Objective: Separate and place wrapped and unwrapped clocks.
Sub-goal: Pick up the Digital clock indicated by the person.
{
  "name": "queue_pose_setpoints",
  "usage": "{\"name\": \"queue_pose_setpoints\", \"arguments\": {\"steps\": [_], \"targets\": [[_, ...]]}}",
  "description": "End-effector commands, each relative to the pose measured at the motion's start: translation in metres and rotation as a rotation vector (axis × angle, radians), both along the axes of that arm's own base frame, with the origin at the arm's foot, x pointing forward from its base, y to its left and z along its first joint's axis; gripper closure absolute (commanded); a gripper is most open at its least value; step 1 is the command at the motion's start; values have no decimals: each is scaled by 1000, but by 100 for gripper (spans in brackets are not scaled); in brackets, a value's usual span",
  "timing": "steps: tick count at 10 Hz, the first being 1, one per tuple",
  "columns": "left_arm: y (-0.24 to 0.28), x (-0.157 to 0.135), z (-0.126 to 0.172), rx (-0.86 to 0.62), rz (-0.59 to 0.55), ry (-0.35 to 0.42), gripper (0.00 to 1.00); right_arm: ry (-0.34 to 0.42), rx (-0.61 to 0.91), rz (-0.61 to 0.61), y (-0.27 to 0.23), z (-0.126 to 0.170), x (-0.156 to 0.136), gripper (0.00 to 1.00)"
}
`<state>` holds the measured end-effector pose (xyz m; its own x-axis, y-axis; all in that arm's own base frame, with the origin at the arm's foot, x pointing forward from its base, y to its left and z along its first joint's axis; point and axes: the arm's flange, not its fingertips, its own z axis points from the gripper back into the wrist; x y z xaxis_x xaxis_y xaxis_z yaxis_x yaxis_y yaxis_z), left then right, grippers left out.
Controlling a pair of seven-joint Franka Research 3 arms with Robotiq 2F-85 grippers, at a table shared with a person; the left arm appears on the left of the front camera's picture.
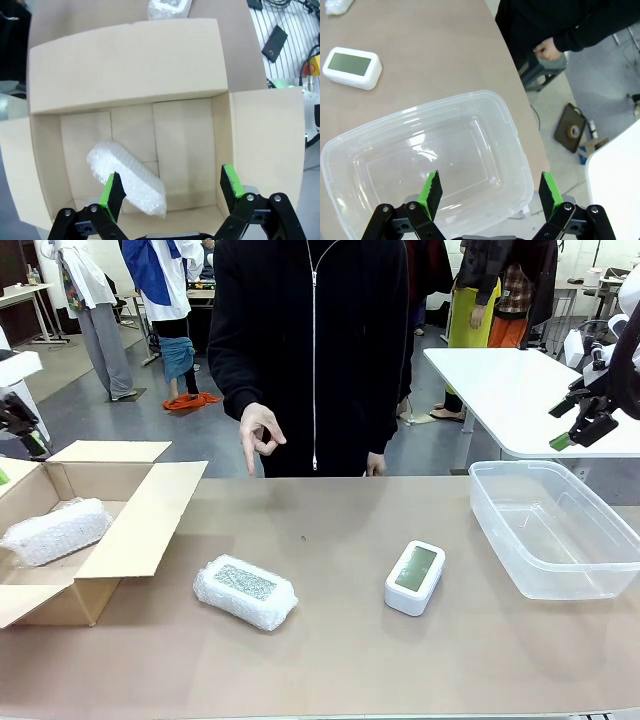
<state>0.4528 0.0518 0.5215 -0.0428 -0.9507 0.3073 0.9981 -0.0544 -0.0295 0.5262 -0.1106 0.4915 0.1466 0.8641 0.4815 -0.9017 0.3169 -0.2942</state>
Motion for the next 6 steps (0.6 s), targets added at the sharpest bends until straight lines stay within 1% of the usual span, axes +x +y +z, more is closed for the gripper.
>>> {"name": "queue_pose_setpoints", "arguments": {"steps": [1, 3, 6], "targets": [[-35, -7, -5, 87, -48, -28, 0, 1, -1, 5, 0, -1, -1, 0], [-82, -6, -6, 154, -134, -58, 0, 1, -1, 5, 0, -1, -1, 0], [-159, 5, -20, 218, -281, -43, 0, 1, -1, 5, 0, -1, -1, 0]]}}
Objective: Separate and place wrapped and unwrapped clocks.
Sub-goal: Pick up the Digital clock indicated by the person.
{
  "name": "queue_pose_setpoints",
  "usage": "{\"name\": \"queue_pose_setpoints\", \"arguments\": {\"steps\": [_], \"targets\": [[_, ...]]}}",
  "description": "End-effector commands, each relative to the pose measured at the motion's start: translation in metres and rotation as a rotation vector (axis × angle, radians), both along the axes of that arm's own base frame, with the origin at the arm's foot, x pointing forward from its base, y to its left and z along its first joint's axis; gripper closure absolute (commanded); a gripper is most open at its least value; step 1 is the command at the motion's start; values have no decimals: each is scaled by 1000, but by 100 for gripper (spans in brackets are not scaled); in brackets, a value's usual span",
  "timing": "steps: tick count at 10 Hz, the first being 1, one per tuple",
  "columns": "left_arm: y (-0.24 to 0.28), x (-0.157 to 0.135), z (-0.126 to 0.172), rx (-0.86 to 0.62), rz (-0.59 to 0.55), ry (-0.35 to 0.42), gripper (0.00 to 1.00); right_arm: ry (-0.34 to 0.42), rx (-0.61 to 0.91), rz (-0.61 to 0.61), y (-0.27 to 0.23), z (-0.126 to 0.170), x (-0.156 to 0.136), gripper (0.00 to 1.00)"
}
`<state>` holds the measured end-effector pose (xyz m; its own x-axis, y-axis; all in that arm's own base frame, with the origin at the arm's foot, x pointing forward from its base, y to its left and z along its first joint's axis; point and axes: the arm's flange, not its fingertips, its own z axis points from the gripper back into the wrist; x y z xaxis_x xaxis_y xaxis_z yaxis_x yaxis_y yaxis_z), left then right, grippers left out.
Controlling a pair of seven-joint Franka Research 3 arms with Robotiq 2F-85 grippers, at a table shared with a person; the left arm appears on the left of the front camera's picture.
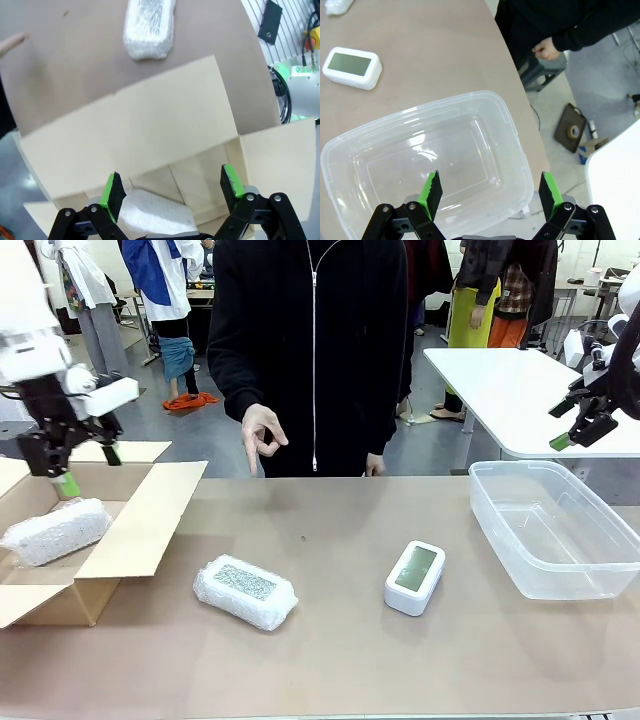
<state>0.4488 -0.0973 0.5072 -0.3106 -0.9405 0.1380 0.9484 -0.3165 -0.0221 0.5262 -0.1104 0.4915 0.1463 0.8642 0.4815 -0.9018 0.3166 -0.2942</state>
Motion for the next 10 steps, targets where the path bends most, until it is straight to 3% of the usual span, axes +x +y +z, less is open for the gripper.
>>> {"name": "queue_pose_setpoints", "arguments": {"steps": [1, 3, 5, 10], "targets": [[-34, 16, -13, 66, -43, -3, 0, 1, -1, 4, -1, -1, -1, 0], [-86, 27, -32, 57, -122, 7, 0, 1, -1, 4, -1, -1, -1, 0], [-118, 27, -54, 7, -98, 2, 0, 1, -1, 4, -1, -1, -1, 0], [-141, 4, -100, -112, -49, -5, 0, 1, -1, 4, -1, -1, -1, 0]]}}
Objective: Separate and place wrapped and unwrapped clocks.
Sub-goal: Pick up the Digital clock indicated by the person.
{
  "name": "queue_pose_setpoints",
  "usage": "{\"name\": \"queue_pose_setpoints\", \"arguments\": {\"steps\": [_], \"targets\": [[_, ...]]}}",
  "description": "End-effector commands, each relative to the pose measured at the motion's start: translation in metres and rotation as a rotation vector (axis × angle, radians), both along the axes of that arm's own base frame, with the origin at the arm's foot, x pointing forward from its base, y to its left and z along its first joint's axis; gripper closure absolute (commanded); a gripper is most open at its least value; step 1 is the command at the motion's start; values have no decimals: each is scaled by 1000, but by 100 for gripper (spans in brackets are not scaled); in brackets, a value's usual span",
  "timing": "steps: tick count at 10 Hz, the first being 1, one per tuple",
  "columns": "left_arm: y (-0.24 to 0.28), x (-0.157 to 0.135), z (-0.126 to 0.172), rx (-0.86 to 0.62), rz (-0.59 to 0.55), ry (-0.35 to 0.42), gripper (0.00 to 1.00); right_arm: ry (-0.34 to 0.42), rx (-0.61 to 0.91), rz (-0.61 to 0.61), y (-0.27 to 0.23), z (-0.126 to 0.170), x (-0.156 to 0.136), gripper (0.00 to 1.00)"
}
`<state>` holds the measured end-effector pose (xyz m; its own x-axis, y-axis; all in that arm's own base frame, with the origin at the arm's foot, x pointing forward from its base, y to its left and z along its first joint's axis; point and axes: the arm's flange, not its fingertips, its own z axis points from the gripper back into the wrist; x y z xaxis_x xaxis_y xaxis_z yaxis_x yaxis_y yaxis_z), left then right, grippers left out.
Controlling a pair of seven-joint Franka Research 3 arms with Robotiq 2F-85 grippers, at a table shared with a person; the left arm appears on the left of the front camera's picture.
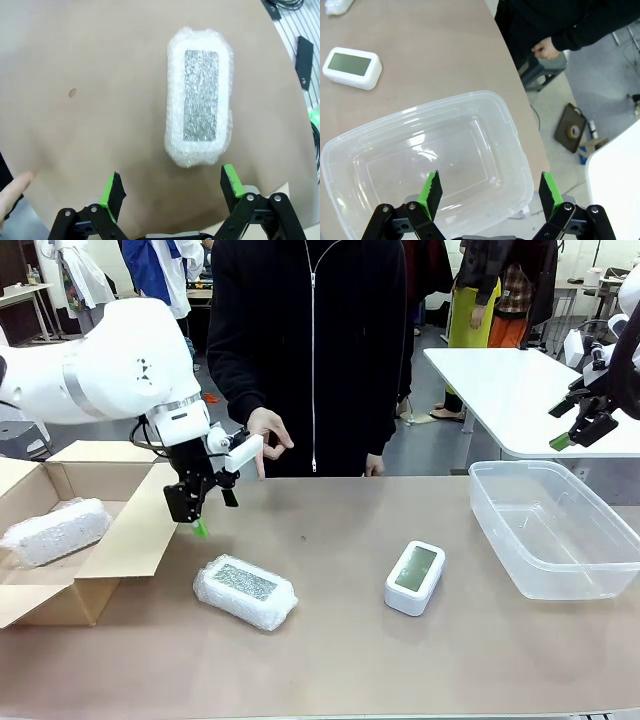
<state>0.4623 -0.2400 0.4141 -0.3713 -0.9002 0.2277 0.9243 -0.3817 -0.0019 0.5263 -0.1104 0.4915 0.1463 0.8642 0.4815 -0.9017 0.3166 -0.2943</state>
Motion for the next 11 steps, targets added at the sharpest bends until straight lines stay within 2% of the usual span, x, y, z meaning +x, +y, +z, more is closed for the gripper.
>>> {"name": "queue_pose_setpoints", "arguments": {"steps": [1, 5, 8, 11], "targets": [[0, -13, -17, -7, 6, -21, 0, 1, -1, 4, -1, -1, -1, 0], [-27, -34, -57, 62, -57, 90, 0, 1, -1, 4, -1, -1, -1, 0], [-32, -35, -66, 60, -71, 96, 0, 1, -1, 4, -1, -1, -1, 0], [-31, -29, -69, 59, -123, 57, 0, 1, -1, 4, -1, -1, -1, 0]]}}
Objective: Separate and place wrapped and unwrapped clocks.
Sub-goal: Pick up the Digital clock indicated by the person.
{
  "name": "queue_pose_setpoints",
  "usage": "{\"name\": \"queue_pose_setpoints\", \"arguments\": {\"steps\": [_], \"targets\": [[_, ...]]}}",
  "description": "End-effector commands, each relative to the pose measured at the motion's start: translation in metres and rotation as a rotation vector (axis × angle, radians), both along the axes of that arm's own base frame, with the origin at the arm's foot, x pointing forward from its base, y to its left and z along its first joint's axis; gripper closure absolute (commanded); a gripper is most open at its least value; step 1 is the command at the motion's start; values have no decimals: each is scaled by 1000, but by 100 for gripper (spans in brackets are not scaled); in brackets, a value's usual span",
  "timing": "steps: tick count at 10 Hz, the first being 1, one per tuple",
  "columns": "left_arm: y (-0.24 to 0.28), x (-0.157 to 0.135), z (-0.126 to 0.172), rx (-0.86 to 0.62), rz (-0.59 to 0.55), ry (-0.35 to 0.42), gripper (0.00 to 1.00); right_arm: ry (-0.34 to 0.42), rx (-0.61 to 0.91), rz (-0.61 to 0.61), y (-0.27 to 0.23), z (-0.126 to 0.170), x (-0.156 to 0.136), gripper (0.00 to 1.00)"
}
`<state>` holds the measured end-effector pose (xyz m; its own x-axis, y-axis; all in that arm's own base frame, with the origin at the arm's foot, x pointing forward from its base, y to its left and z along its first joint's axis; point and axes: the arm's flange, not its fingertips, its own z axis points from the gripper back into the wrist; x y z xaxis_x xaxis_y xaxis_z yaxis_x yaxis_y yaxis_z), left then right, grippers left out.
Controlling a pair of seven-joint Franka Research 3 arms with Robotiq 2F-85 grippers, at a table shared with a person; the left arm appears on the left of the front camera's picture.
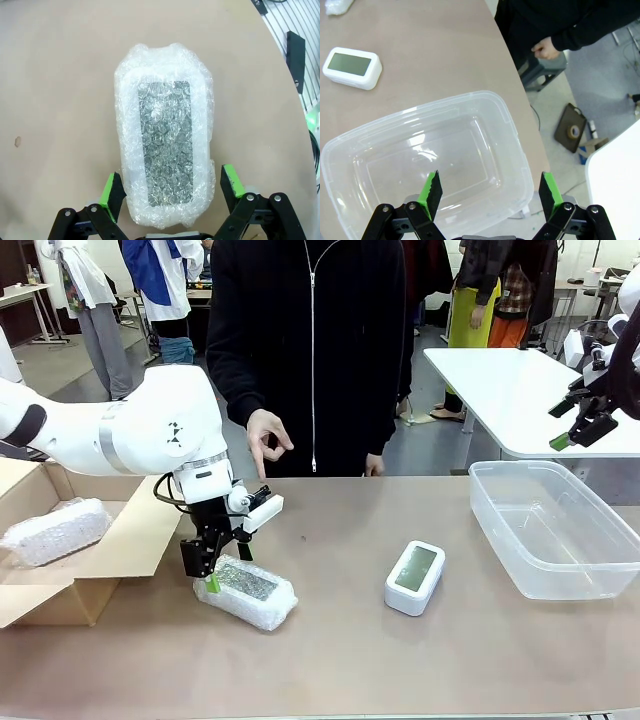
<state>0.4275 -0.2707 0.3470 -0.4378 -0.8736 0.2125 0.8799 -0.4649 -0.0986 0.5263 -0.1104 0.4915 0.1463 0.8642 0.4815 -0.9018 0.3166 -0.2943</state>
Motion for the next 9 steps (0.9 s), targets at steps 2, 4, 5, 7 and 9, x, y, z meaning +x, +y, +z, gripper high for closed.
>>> {"name": "queue_pose_setpoints", "arguments": {"steps": [2, 4, 5, 7, 9], "targets": [[2, 7, -4, -1, -31, -19, 0, 1, -1, 4, -1, -1, -1, 0], [4, 11, -10, -14, -79, -27, 0, 1, -1, 4, -1, -1, -1, 0], [5, 13, -12, -7, -64, -20, 0, 1, -1, 4, -1, -1, -1, 0], [11, 22, -21, 5, -78, -16, 0, 1, -1, 4, -1, -1, -1, 0], [13, 29, -29, 17, -65, 5, 0, 1, -1, 4, -1, -1, -1, 0]]}}
